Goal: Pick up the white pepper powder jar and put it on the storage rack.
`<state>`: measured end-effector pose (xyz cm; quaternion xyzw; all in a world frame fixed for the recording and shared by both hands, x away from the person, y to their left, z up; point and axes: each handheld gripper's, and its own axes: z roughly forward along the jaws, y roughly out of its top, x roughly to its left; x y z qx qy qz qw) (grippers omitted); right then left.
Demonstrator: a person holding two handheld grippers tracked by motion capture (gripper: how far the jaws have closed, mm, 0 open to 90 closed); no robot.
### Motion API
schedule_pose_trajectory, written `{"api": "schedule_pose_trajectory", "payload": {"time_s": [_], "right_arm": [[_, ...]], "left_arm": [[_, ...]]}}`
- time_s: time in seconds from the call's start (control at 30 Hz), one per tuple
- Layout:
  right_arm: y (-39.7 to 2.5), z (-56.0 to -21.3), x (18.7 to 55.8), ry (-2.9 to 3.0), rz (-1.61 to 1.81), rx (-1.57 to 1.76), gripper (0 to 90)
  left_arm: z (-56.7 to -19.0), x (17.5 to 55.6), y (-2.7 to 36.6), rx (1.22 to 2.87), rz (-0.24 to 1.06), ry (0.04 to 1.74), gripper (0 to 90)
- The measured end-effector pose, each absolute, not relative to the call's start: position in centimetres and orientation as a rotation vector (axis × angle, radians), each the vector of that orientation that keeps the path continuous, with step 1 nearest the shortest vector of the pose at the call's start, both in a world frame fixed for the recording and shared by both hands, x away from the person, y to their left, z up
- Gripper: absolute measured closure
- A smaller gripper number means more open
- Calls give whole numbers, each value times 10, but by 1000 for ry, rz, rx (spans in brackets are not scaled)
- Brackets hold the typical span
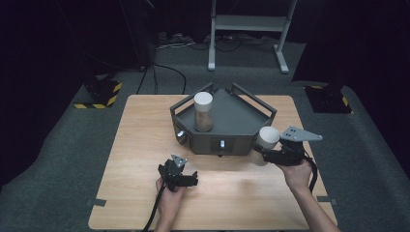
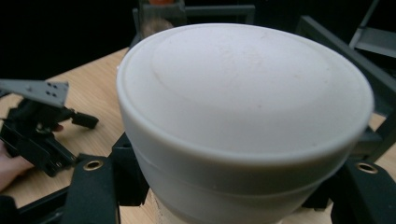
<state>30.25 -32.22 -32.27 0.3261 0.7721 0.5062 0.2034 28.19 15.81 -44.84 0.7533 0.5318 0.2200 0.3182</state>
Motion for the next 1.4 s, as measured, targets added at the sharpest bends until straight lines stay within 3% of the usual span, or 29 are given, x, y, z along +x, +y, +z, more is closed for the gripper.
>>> {"api": "schedule_pose_trajectory", "payload": {"time_s": [0.87, 1.4], "right_arm": [[-297, -260, 354, 2212, 1370, 951, 349], [-268, -248, 378, 2212, 1278, 991, 348]], "left_arm": [[-448, 282, 159, 1981, 576, 1398, 7], [-448, 282, 159, 1983, 576, 1397, 7]]}}
